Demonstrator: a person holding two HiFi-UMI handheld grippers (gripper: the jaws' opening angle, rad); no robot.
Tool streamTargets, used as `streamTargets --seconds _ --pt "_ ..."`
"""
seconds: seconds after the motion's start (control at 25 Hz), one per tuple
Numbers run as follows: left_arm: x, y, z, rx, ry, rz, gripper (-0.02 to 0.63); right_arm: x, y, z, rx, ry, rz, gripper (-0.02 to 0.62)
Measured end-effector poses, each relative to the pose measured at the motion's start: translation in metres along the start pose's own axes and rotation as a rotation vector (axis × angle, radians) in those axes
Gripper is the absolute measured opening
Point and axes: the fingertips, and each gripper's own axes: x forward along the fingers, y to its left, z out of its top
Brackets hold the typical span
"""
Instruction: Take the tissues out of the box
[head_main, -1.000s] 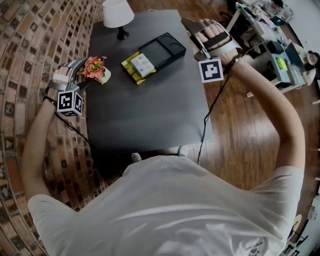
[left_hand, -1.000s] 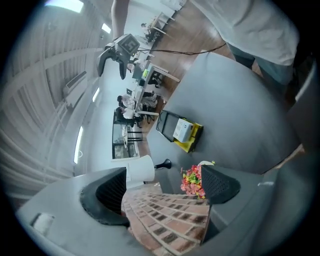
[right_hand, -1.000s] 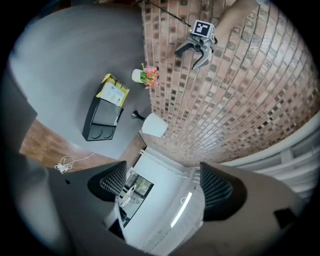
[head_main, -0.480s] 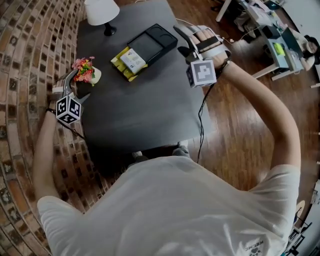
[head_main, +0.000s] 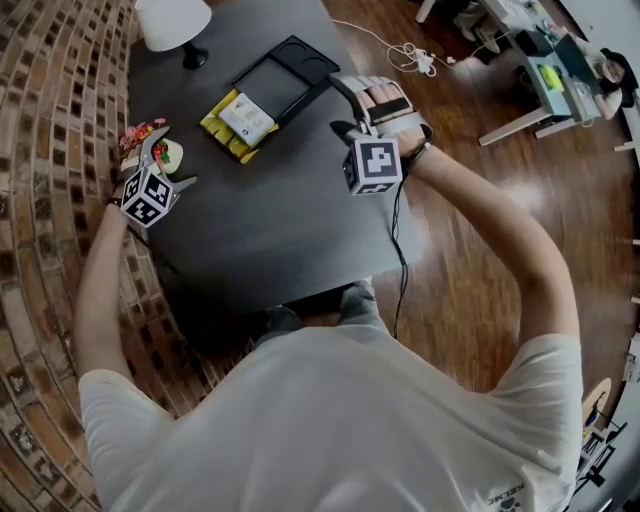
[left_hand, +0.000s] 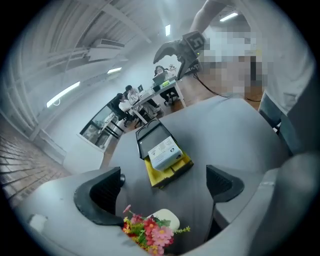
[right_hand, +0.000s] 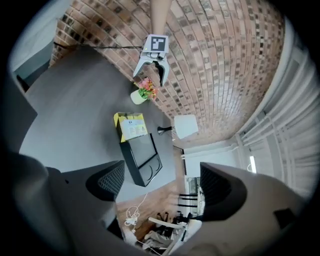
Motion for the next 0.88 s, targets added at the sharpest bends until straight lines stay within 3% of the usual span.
streamTargets --seconds 0.16,0.56,0.72,0.88 --pt "0.040 0.005 0.010 -0.023 -0.002 -0.036 0.538 0.005 0.009 -0.006 0.240 -0.009 0.047 0.482" --pt "0.115 0.019 0.025 0.048 0.023 -0.102 0.555 -0.004 0.021 -0.017 0.793 -0.090 0.113 0.482" --pt "0.138 0.014 0.030 0.116 0.029 -0.141 0.563 -0.003 0.037 -0.017 0.929 -0.110 0.143 0.482" --pt "0.161 -0.002 0.025 0.243 0.071 -0.197 0.569 0.002 0.050 -0.018 1.143 -0.128 0.185 0.482"
